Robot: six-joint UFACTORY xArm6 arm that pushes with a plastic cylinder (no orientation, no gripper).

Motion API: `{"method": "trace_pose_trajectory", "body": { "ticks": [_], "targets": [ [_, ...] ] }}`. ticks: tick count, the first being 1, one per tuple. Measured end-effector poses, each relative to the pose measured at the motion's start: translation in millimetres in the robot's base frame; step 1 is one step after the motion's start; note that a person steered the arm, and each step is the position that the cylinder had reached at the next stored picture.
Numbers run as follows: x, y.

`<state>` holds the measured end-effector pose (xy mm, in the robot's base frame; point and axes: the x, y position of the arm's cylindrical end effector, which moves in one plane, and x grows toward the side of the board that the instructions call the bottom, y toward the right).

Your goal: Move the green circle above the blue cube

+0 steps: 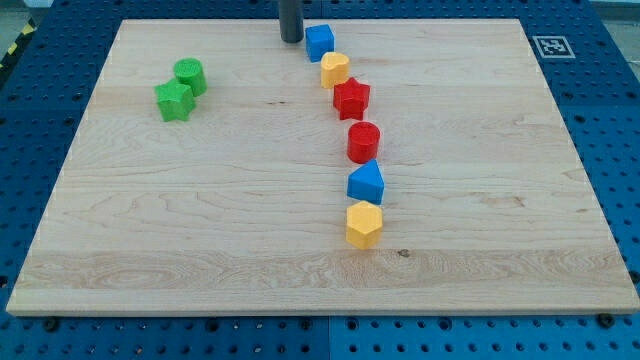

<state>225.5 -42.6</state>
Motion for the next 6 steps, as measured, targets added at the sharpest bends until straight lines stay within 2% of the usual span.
{"method": "trace_pose_trajectory", "body": {
  "ticks": [3,4,6],
  "targets": [
    [1.6,33.5],
    [-1.2,-15.7],
    [-2.6,-178.4]
  ]
}}
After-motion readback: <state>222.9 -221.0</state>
